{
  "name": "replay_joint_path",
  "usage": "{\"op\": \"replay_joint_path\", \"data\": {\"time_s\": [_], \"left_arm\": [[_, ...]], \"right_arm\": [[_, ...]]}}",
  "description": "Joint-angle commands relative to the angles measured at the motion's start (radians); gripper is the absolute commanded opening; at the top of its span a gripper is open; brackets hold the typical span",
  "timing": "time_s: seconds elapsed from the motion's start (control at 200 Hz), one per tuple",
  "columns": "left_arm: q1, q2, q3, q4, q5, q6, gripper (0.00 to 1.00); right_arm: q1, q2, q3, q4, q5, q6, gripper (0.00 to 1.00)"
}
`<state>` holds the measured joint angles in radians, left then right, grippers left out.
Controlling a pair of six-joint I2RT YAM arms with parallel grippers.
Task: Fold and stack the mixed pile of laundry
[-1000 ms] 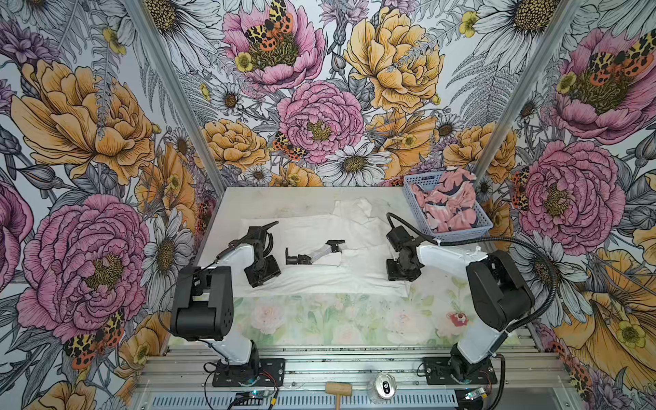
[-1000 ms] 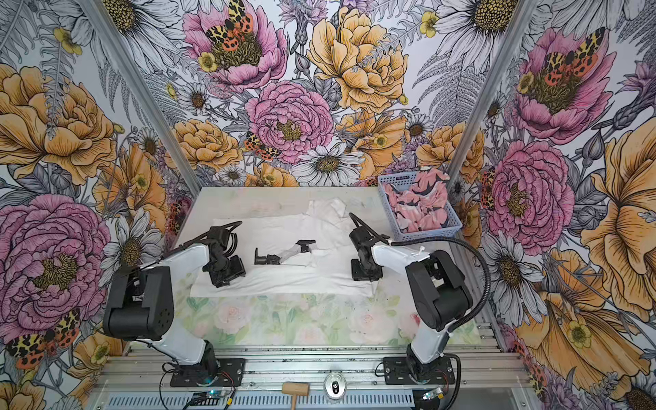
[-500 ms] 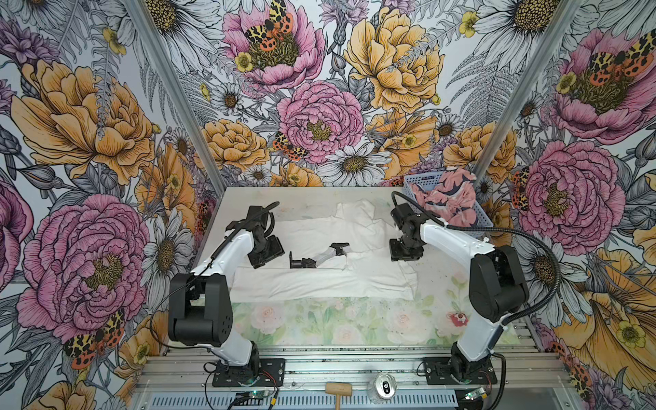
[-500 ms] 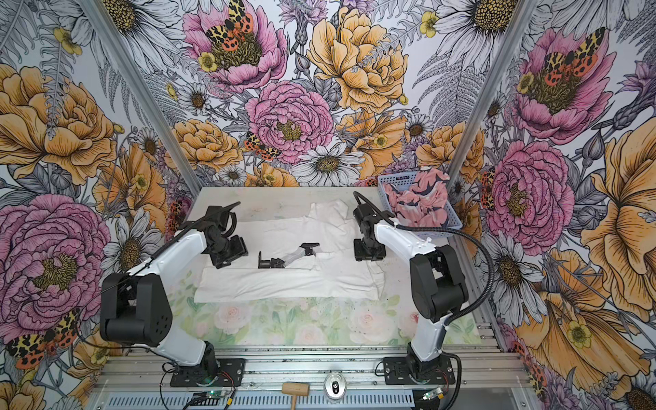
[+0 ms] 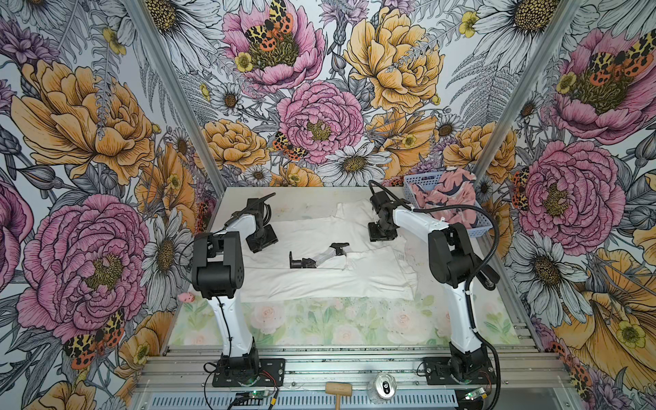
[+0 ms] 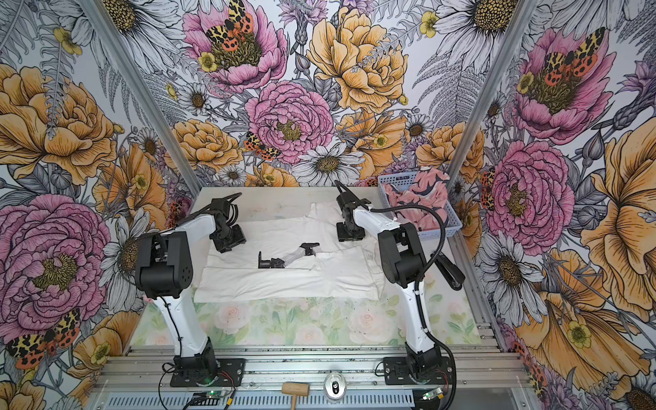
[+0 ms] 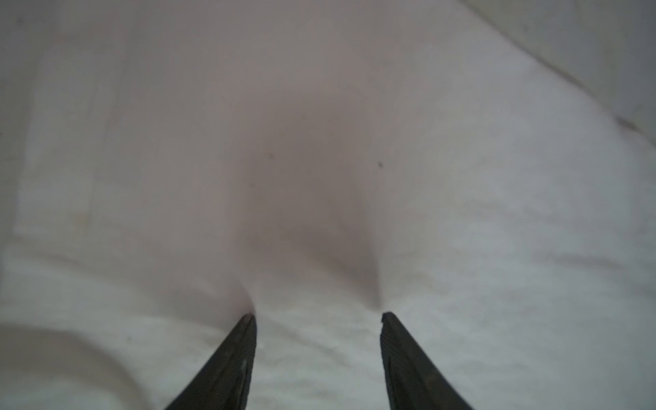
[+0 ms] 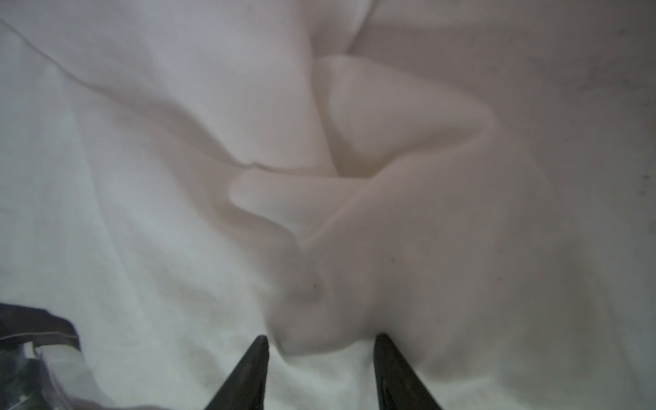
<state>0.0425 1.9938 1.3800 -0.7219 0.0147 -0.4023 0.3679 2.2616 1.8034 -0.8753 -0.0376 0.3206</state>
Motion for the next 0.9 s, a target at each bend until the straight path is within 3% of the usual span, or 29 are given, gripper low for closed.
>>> {"op": "replay_joint_path", "data": {"time_s": [0.0,0.23,0.495,0.68,0.896], "left_arm": [[0.005,-0.018,-0.078,-0.087,-0.014,-0.013,0.57],[0.014,-0.119,-0.285,-0.096,0.034,-0.036,0.56],[-0.033,-0.268,-0.413,-0.115,0.062,-0.079,0.55],[-0.033,-0.297,-0.255,-0.125,0.039,-0.060,0.60],[0.032,-0.191,0.016,-0.092,-0.032,-0.016,0.60]], "right_arm": [[-0.005,-0.030,-0.120,-0.045,0.015,-0.030,0.50],[-0.009,-0.188,-0.366,-0.047,0.039,-0.067,0.51],[-0.018,-0.257,-0.458,-0.060,0.034,-0.076,0.51],[-0.019,-0.302,-0.361,-0.080,0.011,-0.041,0.52],[-0.019,-0.316,-0.177,-0.138,-0.023,-0.018,0.52]]}}
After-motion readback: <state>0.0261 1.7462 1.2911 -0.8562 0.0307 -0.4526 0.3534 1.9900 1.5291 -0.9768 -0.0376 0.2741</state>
